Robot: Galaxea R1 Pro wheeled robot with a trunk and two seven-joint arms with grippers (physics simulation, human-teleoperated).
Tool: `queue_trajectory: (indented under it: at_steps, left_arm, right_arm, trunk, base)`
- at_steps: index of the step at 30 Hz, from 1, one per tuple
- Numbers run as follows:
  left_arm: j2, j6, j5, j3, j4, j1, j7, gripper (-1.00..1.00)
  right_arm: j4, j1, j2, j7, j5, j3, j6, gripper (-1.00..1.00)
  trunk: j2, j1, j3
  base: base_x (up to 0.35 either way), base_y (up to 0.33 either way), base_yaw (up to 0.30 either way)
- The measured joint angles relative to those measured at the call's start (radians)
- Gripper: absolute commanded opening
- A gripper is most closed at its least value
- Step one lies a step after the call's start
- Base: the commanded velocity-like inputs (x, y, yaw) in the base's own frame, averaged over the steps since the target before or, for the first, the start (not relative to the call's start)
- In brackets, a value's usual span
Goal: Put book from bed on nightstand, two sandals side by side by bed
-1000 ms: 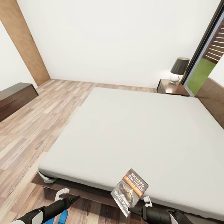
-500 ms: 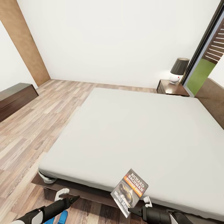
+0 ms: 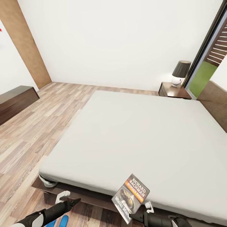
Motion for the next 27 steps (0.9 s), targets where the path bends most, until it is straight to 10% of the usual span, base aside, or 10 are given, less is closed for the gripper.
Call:
queue_trajectory:
  at_steps: [27]
  left_arm:
    - [0.0, 0.0, 0.0, 0.0, 0.0, 0.0, 0.001, 1.0]
  right_arm:
    - [0.015, 0.0, 0.004, -0.128, -0.006, -0.001, -0.066, -1.0]
  trunk:
    - [0.0, 0.0, 0.043]
  base:
    - [0.0, 0.0, 0.008]
